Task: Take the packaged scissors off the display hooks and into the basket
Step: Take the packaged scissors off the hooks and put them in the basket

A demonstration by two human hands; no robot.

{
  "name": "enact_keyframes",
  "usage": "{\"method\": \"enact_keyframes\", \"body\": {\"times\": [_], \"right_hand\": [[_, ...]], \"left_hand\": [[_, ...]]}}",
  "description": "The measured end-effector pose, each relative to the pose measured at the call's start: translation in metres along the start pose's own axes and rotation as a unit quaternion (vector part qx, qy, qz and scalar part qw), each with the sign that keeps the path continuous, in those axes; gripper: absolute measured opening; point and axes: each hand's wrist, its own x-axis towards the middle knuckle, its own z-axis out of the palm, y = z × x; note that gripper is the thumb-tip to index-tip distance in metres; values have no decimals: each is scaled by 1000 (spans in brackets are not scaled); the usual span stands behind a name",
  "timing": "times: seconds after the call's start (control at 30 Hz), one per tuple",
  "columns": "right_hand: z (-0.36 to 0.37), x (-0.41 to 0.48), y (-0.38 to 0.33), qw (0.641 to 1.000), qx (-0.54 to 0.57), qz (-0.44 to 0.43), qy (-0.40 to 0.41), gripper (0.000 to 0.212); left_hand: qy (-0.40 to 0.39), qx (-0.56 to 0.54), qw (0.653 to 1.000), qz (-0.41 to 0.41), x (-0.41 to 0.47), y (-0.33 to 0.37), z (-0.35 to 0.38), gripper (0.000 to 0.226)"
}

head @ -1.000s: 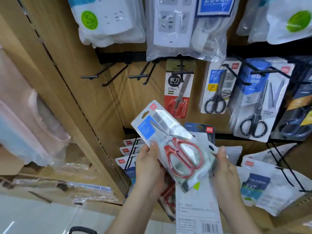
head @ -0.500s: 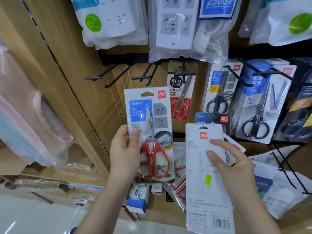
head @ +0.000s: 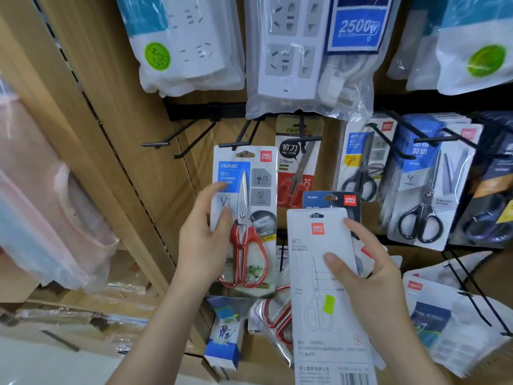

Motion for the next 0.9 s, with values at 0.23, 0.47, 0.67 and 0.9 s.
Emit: {"method": "enact_keyframes", "body": {"times": [0.23,0.47,0.67,0.9], "right_hand": [[-1,8,4,998,-48,-14,29,69],[-3,16,10,997,-61,-21,37,68],[0,19,8,996,-56,-40,63,68],[4,24,7,995,-52,-43,76,58]], "left_hand": [[-40,10,999,-36,7,-13,-15,64],[31,148,988,26,66,-30,9,62],[40,330,942,47,128,-28,41,45],[36,388,919,54,145,-35,60,32]]}}
